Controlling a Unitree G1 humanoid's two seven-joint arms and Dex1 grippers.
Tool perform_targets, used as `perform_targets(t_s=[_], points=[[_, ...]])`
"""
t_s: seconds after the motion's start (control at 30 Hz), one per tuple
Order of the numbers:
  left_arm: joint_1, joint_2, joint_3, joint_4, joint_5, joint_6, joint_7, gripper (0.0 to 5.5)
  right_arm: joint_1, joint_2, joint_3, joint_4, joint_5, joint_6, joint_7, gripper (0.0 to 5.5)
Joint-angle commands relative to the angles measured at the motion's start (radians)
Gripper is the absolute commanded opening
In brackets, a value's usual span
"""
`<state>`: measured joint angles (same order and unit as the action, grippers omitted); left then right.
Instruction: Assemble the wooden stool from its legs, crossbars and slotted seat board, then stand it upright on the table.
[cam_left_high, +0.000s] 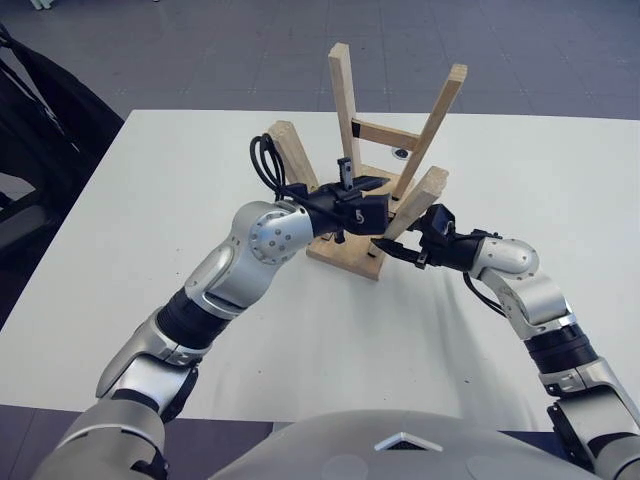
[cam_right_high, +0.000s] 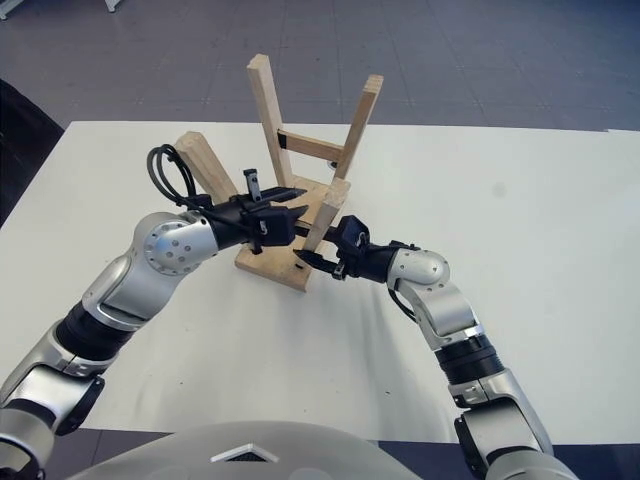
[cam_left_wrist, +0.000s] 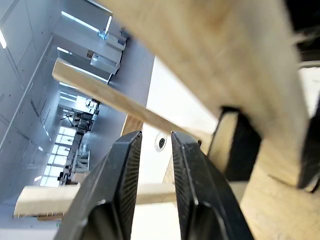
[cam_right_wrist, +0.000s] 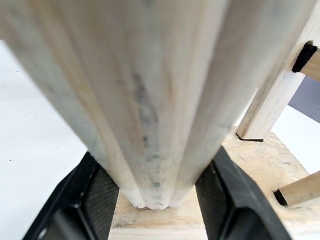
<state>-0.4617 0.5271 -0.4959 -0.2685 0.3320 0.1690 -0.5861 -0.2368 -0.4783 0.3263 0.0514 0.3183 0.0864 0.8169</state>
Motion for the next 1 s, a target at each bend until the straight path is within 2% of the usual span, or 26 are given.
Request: perform_targets(t_s=[0.03,0.1,0.17,0.23,0.3,0.37,0.43,0.53,0.6,0.67,0.73,0.87,0.93,1.0], points=[[-0.106,-0.076,0.262,-0.063,-0.120,-0.058,0.135,1.09,0.059,-0.019,0.042,0.053,-0.077,0.132,-0.007,2.03],[-0.215,-0.073,0.454,-0.080,-0.198,-0.026,0.205,1.09,0.058,-0.025,0.044,0.052,-0.085,0.141,-0.012,2.03],[-0.288,0.005,0.631,-0.036,-0.241,0.011,0.241,1.09,0.075,-0.031,0.047,0.045,-0.094,0.143,-0.018,2.03],[-0.237,0.074,0.738,0.085,-0.274,0.023,0.224,1.09,0.096,-0.036,0.045,0.031,-0.096,0.144,-0.023,2.03],[-0.104,0.091,0.773,0.237,-0.300,-0.020,0.189,1.09,0.109,-0.040,0.042,0.016,-0.093,0.149,-0.028,2.03],[0.026,0.069,0.748,0.354,-0.315,-0.078,0.152,1.09,0.113,-0.045,0.042,0.000,-0.089,0.155,-0.029,2.03],[0.129,0.032,0.679,0.438,-0.307,-0.165,0.118,0.76,0.108,-0.049,0.046,-0.008,-0.091,0.158,-0.022,2.03],[0.192,-0.001,0.608,0.538,-0.292,-0.271,0.092,0.22,0.101,-0.055,0.052,-0.010,-0.095,0.157,-0.009,2.03],[0.188,-0.004,0.569,0.544,-0.272,-0.297,0.094,0.12,0.100,-0.060,0.053,-0.012,-0.096,0.161,-0.003,2.03],[0.184,-0.001,0.524,0.484,-0.242,-0.299,0.085,0.10,0.100,-0.064,0.055,-0.017,-0.095,0.165,0.002,2.03],[0.144,0.007,0.438,0.329,-0.184,-0.293,0.044,0.10,0.101,-0.066,0.053,-0.025,-0.085,0.171,0.009,2.03],[0.059,0.027,0.263,-0.024,-0.158,-0.238,-0.140,0.10,0.082,-0.056,0.052,-0.009,-0.091,0.171,0.003,2.03],[0.067,0.013,0.220,-0.144,-0.200,-0.191,-0.182,0.10,0.055,-0.046,0.055,0.004,-0.095,0.178,0.006,2.03],[0.110,0.024,0.214,-0.149,-0.196,-0.156,-0.187,0.10,0.037,-0.048,0.062,0.006,-0.103,0.184,0.021,2.03]])
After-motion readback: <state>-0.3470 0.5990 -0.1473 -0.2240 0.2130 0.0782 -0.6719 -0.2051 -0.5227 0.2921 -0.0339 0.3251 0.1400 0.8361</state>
